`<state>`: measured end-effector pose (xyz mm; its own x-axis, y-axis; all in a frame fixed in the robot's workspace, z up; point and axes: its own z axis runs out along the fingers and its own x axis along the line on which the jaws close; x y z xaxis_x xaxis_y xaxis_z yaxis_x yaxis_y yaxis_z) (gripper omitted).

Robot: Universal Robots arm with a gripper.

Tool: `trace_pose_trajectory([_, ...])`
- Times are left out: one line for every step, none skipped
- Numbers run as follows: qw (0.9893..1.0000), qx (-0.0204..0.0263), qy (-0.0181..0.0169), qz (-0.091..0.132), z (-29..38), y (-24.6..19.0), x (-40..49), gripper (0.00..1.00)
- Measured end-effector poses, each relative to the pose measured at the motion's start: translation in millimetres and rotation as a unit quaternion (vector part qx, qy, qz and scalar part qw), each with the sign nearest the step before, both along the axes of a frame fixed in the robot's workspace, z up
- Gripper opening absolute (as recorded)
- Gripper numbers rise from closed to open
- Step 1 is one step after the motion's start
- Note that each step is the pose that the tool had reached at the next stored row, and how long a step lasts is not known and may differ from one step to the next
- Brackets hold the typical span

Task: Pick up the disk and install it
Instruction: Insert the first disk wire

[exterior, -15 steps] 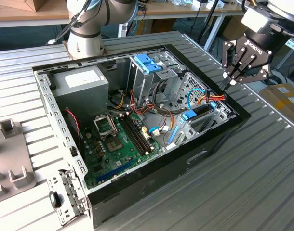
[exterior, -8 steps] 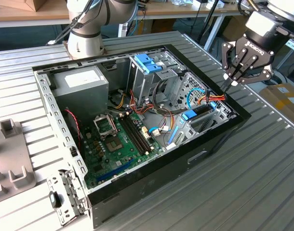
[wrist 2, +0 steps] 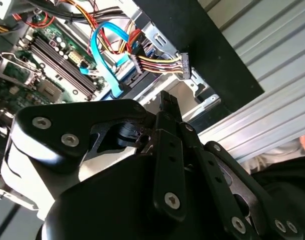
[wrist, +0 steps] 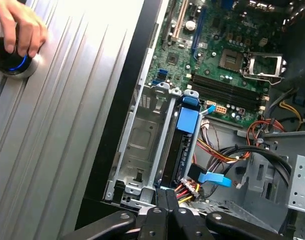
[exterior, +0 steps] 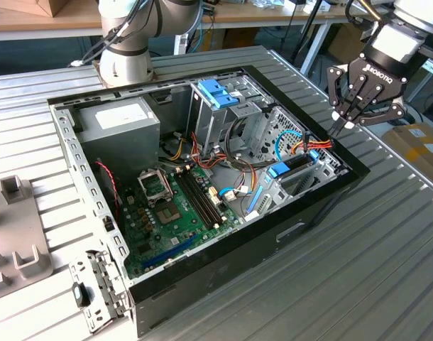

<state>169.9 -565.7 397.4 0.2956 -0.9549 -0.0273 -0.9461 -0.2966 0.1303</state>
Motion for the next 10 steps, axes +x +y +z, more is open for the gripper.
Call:
trace_pose_trajectory([1.0000,0.0000,0.0000,0.005,-0.4,0.0,0.9,0.10])
trace_pose_trajectory([0.9999,0.0000,0.0000,0.013,-0.9,0.1,1.7,0.10])
trace_pose_trajectory([0.9998,-0.0001,0.0000,0.018,-1.2,0.1,2.1,0.10])
trace_pose_trajectory([0.9997,-0.0001,0.0000,0.024,-1.7,0.1,2.5,0.10])
trace_pose_trajectory([0.9995,0.0000,0.0000,0.032,-2.2,0.1,3.0,0.10])
trace_pose_trajectory([0.9991,0.0000,0.0000,0.043,-2.6,0.1,3.5,0.10])
trace_pose_trajectory([0.9984,0.0000,0.0000,0.057,-3.2,0.1,4.1,0.10])
trace_pose_trajectory([0.9980,0.0000,0.0000,0.063,-3.4,0.1,4.3,0.10])
trace_pose_trajectory([0.9976,0.0000,0.0000,0.070,-3.7,0.1,4.5,0.10])
trace_pose_trajectory([0.9970,0.0001,0.0000,0.077,-4.0,0.1,4.6,0.10])
